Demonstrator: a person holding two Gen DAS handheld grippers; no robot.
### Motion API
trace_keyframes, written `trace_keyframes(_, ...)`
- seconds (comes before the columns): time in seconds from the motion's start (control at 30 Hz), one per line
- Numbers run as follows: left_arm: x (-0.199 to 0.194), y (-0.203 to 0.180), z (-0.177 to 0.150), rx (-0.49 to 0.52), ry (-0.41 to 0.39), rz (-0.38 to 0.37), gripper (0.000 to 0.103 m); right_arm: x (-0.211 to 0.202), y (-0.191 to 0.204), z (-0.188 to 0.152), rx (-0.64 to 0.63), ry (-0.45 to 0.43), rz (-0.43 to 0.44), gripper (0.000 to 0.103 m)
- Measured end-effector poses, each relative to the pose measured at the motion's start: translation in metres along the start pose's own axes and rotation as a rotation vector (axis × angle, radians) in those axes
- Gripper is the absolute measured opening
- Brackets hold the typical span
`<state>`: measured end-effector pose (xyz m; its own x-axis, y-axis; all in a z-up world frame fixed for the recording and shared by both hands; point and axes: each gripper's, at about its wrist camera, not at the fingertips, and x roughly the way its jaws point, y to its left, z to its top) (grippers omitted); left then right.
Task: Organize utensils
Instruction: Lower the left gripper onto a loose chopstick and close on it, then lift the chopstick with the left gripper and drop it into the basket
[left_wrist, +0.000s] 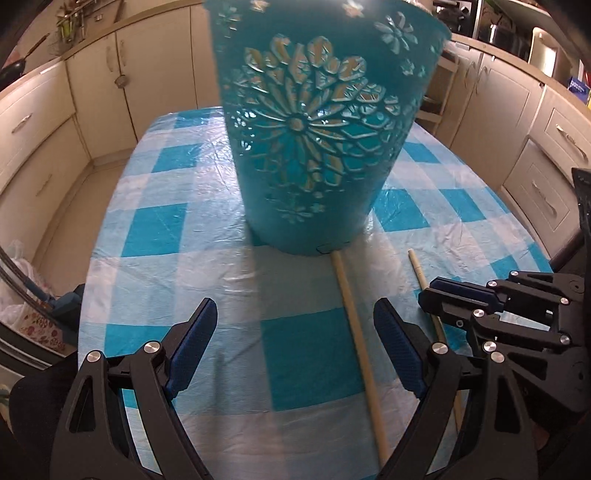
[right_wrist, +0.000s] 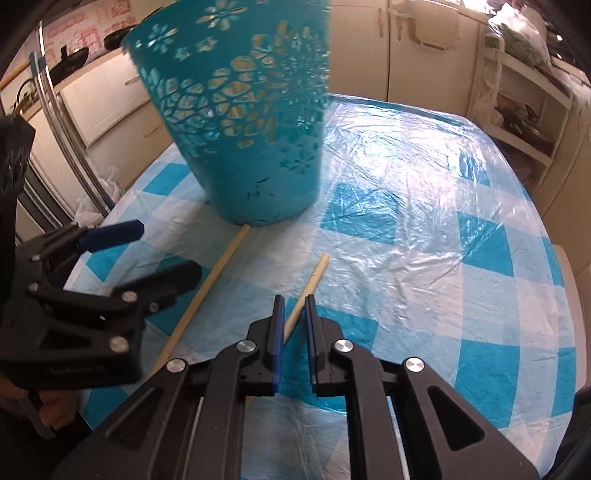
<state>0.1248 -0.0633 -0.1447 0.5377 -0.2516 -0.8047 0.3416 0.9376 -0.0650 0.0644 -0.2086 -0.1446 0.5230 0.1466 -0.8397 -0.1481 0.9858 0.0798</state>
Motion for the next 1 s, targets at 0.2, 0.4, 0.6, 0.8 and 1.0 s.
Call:
trace_keyframes(0.2,0.007,-0.002,0.001,-0.006,0.027,-0.011,0.041,-0.001,0.002,0.001,0.007,-0.016,0.013,0.012)
trace_keyframes(0.4,0.002,-0.002,-0.003,-0.033,0.047,-0.044,0.005,0.0,0.009,0.0,-0.034,-0.012,0.04,0.012)
trace_keyframes(0.6,-0.006,0.011,-0.011,-0.094,0.068,-0.049,0.006,0.0,0.002,0.002,-0.002,-0.016,0.039,0.012)
trace_keyframes(0.8,0.002,0.008,0.0,-0.078,0.092,-0.006,0.011,0.001,0.008,0.001,-0.043,-0.018,0.041,0.012)
trace_keyframes(1.0,0.007,0.0,0.005,-0.007,0.1,0.033,0.011,0.002,0.005,0.003,-0.025,-0.024,0.038,0.012)
